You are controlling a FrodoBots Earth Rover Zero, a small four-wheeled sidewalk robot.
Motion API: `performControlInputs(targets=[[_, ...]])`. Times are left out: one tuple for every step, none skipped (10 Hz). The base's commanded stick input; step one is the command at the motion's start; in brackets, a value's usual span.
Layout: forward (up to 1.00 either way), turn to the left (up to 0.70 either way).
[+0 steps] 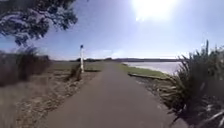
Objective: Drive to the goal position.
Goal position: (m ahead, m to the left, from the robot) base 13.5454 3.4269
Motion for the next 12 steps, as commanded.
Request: performControlInputs(targets=[[0.7, 0.0], [0.7, 0.0], [0.7, 0.0], [0.7, 0.0], [0.7, 0.0], [0.7, 0.0], [0.7, 0.0], [0.7, 0.0], [0.7, 0.0], [0.7, 0.0], [0.7, 0.0], [0.7, 0.0]])
